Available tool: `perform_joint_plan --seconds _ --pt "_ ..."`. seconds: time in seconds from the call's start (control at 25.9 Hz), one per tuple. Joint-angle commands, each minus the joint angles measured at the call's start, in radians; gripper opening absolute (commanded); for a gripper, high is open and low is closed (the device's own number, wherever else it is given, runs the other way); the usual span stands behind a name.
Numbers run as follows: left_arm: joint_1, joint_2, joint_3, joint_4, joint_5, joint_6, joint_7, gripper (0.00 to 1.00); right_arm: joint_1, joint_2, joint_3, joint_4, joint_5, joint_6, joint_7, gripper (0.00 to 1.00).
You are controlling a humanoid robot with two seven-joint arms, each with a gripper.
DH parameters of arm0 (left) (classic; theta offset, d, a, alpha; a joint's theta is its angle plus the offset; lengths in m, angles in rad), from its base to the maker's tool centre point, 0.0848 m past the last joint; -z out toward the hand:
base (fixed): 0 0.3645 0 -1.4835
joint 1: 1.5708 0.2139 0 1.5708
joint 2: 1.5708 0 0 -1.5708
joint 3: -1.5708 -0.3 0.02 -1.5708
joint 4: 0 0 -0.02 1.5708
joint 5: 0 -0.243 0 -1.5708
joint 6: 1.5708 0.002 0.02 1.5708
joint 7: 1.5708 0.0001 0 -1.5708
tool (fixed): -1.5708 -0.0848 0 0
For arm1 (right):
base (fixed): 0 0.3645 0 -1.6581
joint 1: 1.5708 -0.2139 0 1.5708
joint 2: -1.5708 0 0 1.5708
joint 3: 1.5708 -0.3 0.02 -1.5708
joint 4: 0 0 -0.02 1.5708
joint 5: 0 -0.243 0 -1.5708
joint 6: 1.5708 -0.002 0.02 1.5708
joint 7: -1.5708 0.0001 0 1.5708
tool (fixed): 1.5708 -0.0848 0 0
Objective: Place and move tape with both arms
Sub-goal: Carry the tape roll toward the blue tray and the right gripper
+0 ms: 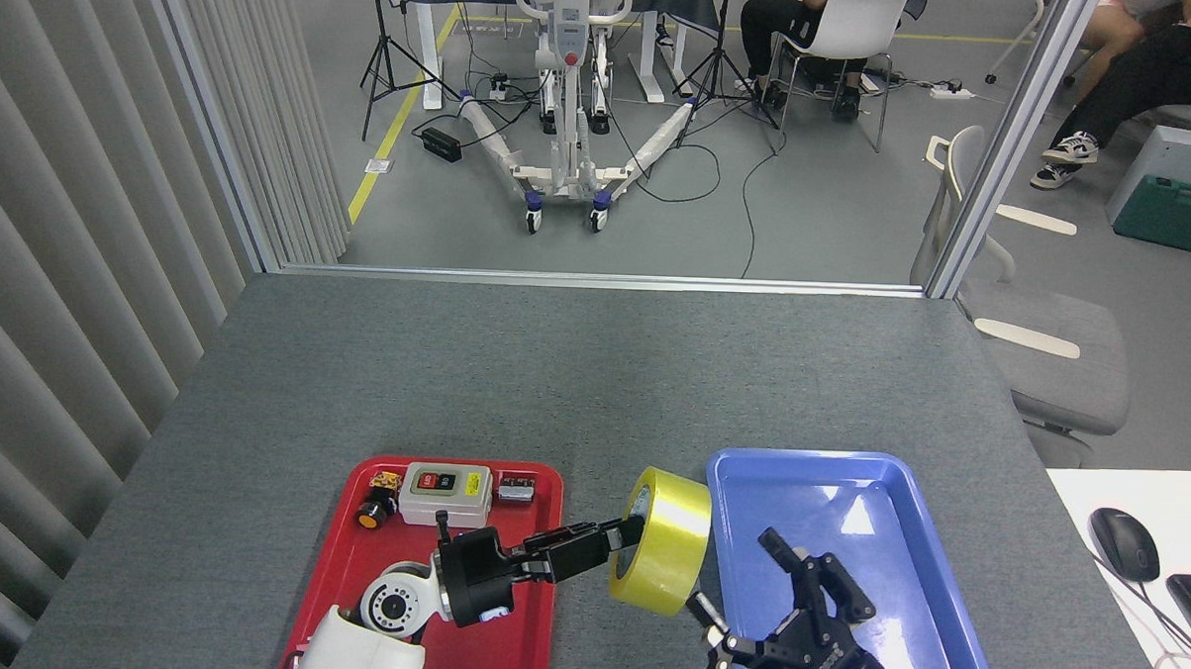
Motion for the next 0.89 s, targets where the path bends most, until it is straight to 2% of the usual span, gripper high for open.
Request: perform_joint_plan --seconds 0.0,0.19,0.5,0.54,0.58,0.66,0.7,0.81,0.85 --pt "0.002 -0.001 -0.013 0.0 0.001 0.0 0.0 0.0 0.003 -0.004 0.013 -0.018 0.031 -0.205 -0.025 1.0" --pt "0.004 -0.001 -0.013 -0.003 0.0 0.0 -0.002 0.0 0.008 -0.014 0.013 -0.027 0.077 -0.205 -0.019 1.0" --pt "0.02 0.0 -0.014 -0.009 0.001 0.0 -0.002 0.01 0.008 -0.014 0.016 -0.024 0.078 -0.205 -0.007 0.98" --pt "0.02 0.0 -0.013 -0.009 0.001 0.0 -0.002 0.1 0.005 -0.012 0.023 -0.024 0.078 -0.205 -0.007 0.85" --pt "0.019 0.0 -0.011 -0.011 0.001 0.0 -0.002 0.17 0.005 -0.012 0.029 -0.024 0.078 -0.205 -0.007 0.63" --pt "0.019 0.0 -0.011 -0.011 0.001 0.0 -0.002 0.17 0.003 -0.012 0.032 -0.024 0.078 -0.205 -0.008 0.31" --pt "0.02 0.0 -0.013 -0.011 0.001 0.0 -0.002 0.17 0.003 -0.012 0.034 -0.024 0.078 -0.205 -0.008 0.19" --pt "0.019 0.0 -0.013 -0.011 0.001 0.0 -0.002 0.17 0.008 -0.012 0.034 -0.024 0.08 -0.205 -0.007 0.0" --pt "0.019 0.002 -0.013 -0.011 0.001 0.0 -0.002 0.17 0.008 -0.012 0.034 -0.024 0.08 -0.205 -0.007 0.0"
